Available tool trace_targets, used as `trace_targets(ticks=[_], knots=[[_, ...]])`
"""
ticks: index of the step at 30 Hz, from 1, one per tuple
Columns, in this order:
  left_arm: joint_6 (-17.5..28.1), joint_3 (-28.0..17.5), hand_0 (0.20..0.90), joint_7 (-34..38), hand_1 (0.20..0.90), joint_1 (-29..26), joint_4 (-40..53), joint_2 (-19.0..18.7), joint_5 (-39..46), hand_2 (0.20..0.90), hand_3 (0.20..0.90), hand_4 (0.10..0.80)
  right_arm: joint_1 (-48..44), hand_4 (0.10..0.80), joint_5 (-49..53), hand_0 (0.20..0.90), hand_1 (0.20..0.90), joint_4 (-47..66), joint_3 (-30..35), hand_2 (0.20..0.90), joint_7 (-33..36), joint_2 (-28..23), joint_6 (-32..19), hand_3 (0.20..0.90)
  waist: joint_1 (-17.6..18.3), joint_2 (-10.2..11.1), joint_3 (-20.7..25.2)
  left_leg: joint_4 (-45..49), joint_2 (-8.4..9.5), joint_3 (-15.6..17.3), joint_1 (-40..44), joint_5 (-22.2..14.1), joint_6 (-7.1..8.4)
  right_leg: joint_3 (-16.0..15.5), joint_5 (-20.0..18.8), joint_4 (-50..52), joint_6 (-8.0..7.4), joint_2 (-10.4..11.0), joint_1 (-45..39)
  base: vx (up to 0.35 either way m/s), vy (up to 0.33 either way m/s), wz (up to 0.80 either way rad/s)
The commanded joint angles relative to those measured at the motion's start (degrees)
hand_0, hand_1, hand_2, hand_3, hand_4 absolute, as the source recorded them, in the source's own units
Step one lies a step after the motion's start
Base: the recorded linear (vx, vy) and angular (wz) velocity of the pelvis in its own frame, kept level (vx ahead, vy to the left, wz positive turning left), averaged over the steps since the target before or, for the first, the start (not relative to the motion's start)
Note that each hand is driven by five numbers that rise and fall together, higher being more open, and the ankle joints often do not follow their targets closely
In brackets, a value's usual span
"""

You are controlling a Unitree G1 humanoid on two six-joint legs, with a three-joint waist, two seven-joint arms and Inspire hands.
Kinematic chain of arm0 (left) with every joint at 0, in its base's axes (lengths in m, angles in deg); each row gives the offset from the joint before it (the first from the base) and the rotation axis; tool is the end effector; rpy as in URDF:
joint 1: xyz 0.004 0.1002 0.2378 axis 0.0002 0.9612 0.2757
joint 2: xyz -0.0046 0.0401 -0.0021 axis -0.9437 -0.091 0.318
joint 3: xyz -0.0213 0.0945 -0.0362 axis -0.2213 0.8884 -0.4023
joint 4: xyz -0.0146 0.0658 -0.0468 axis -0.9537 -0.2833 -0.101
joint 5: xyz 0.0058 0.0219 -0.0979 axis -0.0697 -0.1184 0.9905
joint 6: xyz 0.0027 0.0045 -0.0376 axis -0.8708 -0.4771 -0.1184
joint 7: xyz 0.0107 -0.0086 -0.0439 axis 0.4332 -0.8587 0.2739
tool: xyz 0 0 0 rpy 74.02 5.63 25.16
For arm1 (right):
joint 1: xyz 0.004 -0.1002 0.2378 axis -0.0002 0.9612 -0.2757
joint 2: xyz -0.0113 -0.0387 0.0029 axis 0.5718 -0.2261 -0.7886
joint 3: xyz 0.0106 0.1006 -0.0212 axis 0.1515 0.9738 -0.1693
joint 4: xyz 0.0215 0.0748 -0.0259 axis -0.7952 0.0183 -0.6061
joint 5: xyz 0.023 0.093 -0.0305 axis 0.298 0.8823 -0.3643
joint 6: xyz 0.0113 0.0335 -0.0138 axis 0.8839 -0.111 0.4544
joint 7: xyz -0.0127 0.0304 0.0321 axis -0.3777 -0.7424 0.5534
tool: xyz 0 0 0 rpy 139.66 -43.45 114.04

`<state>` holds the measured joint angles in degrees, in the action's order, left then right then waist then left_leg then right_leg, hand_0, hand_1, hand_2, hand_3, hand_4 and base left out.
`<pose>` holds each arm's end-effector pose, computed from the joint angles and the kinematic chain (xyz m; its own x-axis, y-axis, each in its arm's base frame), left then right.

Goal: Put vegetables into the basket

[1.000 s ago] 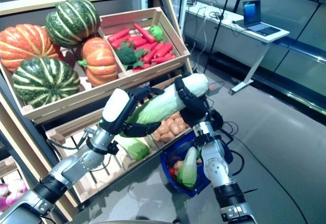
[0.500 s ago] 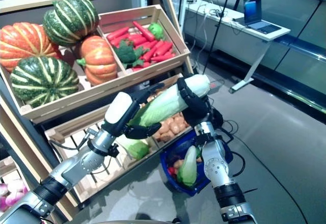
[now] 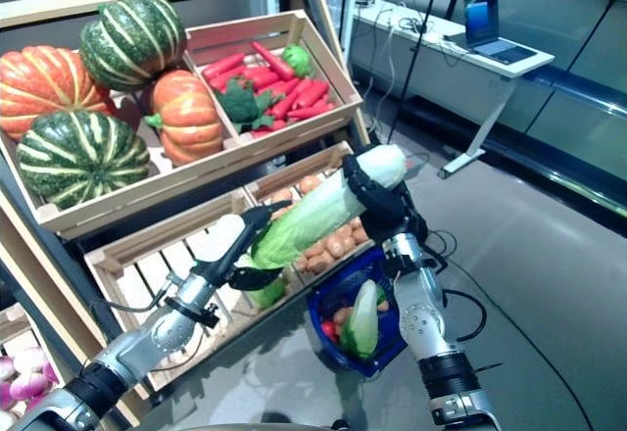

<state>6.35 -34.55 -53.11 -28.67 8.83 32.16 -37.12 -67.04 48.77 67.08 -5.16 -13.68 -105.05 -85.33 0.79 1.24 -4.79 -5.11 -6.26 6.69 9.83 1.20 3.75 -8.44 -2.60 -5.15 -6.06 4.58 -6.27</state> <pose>0.2057 0.1818 0.0138 0.8977 -0.4023 0.1796 0.1089 0.5976 0.7943 0.2433 -0.1967 0.0747 0.9414 0.1706 0.2910 -0.3147 0.7549 0.5754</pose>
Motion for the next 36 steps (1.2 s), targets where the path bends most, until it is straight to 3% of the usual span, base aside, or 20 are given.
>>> trace_targets(ticks=[1, 6, 13, 23, 27, 30, 34, 36], knots=[[0.79, -6.62, 0.9, 5.2, 0.9, -4.26, -1.49, -0.81, 3.19, 0.9, 0.9, 0.8, -4.69, 0.4, -6.22, 0.3, 0.3, 1.18, 10.06, 0.3, 4.12, -4.09, -9.22, 0.3, 0.17, 1.26, 1.62, 0.11, -1.05, 0.97, -0.44, -2.1, 0.37, -0.88, 0.73, 0.15, -0.64, 2.52, -2.35, 0.018, 0.0, -0.06], [0.08, -10.13, 0.9, 4.92, 0.9, -2.56, -2.35, -1.63, 5.32, 0.9, 0.9, 0.8, -1.55, 0.4, -11.33, 0.3, 0.3, -2.57, 12.35, 0.3, 7.08, -8.74, -8.55, 0.3, 0.56, 1.41, 1.37, 0.11, -1.24, 1.44, -0.34, -1.97, 0.52, -0.58, 0.57, 0.15, -0.66, 2.48, -2.25, 0.006, -0.002, -0.01], [-0.26, -12.98, 0.9, 3.67, 0.9, -1.7, -2.95, -2.23, 7.6, 0.9, 0.9, 0.8, 0.96, 0.4, -11.41, 0.3, 0.3, -8.23, 13.56, 0.3, 8.57, -11.53, -7.93, 0.3, 0.65, 1.46, 1.06, 0.11, -1.36, 1.57, -0.37, -1.76, 0.7, -0.43, 0.39, 0.15, -0.53, 2.27, -2.14, 0.025, -0.025, -0.05], [-2.45, -10.37, 0.9, 1.87, 0.9, -3.63, -1.78, -5.23, 6.64, 0.9, 0.9, 0.8, -0.75, 0.4, -12.53, 0.3, 0.3, -20.74, 11.54, 0.3, 15.28, -12.6, -5.34, 0.3, -0.26, 0.97, -0.66, 0.11, -1.27, 1.1, -1.53, -1.29, 0.91, -0.68, 0.02, 0.15, -0.56, 2.15, -1.21, 0.068, -0.057, -0.01], [-3.74, -5.81, 0.9, 4.75, 0.9, -12.2, -2.82, -7.75, 7.05, 0.9, 0.9, 0.8, -10.6, 0.4, -6.81, 0.3, 0.3, -29.04, 7.95, 0.3, 19.34, -13.11, -7.08, 0.3, -0.95, -0.07, -5.95, 0.4, -1.12, -0.31, -5.93, 0.26, 1.19, -0.89, -0.67, 1.12, -0.16, 2.4, 3.05, -0.244, -0.035, -0.02], [-4.35, -1.07, 0.9, 9.7, 0.9, -24.07, -6.43, -9.66, 7.17, 0.9, 0.9, 0.8, -23.09, 0.4, -2.83, 0.3, 0.3, -37.65, 6.13, 0.3, 19.53, -14.8, -9.93, 0.3, -0.95, -1.97, -13.56, 3.88, -0.56, -2.09, -13.25, 1.84, 1.59, -1.32, 0.19, 6.87, 0.63, 2.92, 10.26, -0.408, 0.043, 0.06], [-4.93, 2.43, 0.9, 12.89, 0.9, -33.31, -9.44, -11.44, 7.21, 0.9, 0.9, 0.8, -32.84, 0.4, -0.37, 0.3, 0.3, -43.99, 3.48, 0.3, 20.75, -17.2, -12.16, 0.3, -1.08, -3.37, -19.48, 14.55, 0.8, -3.59, -24.5, 1.07, 1.97, -1.89, 2.11, 17.48, 1.19, 4.29, 20.86, -0.293, 0.035, 0.13], [-5.05, 2.8, 0.9, 13.05, 0.9, -34.79, -9.6, -11.93, 7.1, 0.9, 0.9, 0.8, -34.32, 0.4, -0.25, 0.3, 0.3, -44.3, 2.91, 0.3, 21.79, -17.53, -12.35, 0.3, -1.19, -3.5, -20.31, 16.88, 1.13, -3.59, -26.75, 0.53, 1.93, -2.16, 2.81, 19.95, 1.26, 4.6, 23.13, -0.16, 0.008, 0.13]])
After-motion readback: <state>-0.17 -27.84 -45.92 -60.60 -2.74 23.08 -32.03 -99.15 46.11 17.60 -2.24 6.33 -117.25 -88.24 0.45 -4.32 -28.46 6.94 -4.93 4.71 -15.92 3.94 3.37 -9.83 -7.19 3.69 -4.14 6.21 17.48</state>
